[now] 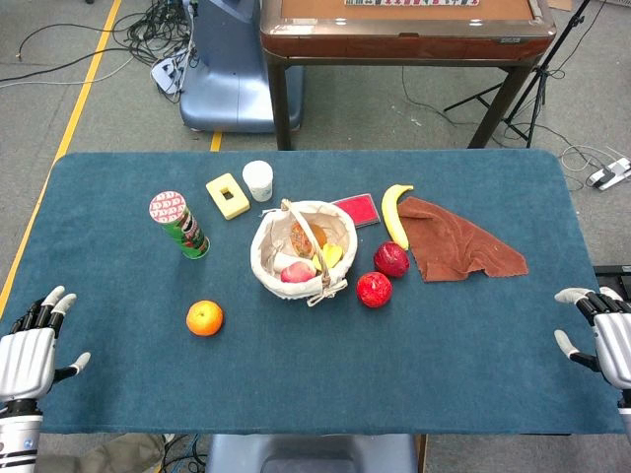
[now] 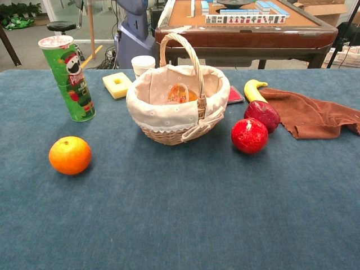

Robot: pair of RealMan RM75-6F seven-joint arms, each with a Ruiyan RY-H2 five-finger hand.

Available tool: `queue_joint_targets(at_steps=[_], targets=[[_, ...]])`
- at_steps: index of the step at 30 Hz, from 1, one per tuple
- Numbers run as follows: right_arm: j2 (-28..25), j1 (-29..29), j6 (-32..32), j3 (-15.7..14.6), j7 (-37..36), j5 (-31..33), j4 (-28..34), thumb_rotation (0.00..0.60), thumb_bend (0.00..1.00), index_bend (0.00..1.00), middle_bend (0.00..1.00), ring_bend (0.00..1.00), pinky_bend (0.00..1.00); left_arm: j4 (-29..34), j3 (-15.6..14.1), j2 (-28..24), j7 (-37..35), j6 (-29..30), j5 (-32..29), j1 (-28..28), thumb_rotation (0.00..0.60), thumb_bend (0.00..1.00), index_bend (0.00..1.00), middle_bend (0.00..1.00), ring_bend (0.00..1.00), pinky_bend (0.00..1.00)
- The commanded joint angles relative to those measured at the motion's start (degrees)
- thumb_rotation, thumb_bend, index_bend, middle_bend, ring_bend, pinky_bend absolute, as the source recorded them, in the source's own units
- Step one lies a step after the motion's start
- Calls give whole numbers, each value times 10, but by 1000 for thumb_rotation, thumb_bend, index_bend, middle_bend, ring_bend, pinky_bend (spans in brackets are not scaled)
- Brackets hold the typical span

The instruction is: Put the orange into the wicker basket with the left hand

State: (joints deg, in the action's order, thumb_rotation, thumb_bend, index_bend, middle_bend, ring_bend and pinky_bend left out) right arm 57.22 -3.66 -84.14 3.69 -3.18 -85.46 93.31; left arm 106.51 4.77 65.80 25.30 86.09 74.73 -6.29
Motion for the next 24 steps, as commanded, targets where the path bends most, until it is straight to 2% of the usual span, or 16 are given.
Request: queue_joint_targets(at_steps=[1, 11, 14, 24], targets=[[-1, 0, 0, 0, 0, 0, 0, 600, 293, 350, 321, 329, 403, -1, 0, 1, -1, 1, 2, 0, 600, 188, 181, 85, 111, 224], [-5, 3, -8, 2, 0, -1, 3, 600, 294, 350, 321, 329, 403, -5, 0, 1, -8, 1, 11, -2, 600, 188, 182, 85, 111, 224], [-6, 4, -12, 4, 1, -1, 4, 600, 293, 350, 321, 329, 403, -15, -2, 0, -18, -4, 32, -8, 600, 188, 187, 85, 111, 224], [-12, 6, -23, 11, 7, 3, 10, 600, 294, 350, 321, 329, 403, -67, -30, -35, -153, -113, 151, -81, 600, 188, 190, 85, 105, 220]])
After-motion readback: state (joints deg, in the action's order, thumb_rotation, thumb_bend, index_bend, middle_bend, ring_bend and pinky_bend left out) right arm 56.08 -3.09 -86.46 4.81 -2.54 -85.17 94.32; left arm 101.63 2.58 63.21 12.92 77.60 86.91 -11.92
